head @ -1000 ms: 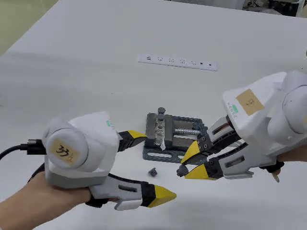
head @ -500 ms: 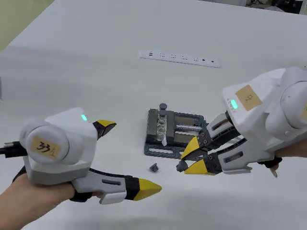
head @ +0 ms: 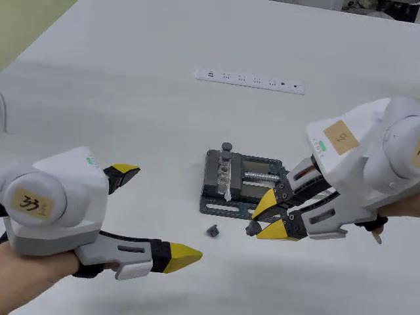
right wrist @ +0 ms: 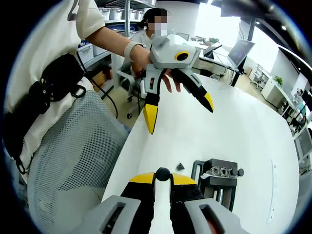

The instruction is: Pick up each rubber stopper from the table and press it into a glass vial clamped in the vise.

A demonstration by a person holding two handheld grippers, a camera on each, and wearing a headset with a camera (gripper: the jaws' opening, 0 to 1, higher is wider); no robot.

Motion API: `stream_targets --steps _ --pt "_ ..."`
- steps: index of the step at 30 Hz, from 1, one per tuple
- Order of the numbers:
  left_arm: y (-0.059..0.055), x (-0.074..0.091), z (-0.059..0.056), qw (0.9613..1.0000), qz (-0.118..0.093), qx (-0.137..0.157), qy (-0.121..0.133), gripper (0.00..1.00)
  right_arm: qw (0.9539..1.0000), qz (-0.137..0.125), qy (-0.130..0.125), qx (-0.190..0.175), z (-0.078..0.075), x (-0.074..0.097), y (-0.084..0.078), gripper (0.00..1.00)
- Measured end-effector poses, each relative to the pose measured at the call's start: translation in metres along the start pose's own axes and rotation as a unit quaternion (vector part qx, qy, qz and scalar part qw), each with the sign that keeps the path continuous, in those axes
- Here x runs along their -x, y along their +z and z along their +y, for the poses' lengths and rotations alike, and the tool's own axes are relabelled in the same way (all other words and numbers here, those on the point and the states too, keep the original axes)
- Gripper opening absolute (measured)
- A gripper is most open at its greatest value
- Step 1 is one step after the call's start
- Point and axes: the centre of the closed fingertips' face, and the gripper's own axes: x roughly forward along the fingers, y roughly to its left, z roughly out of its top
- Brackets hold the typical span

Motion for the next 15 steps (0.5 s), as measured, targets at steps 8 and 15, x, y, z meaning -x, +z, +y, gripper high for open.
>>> stream_targets --steps 8,15 --pt "-0.005 0.007 0.005 0.9999 -0.007 0.01 0.01 0.99 0.9999 0.014 0.007 0.004 -0.009 -0.004 -0.006 0.06" --pt "-0.001 0.013 0.004 0.9996 -0.016 0.014 0.018 0.99 0.9995 0.028 0.005 0.012 -0.03 -0.006 -0.008 0.06"
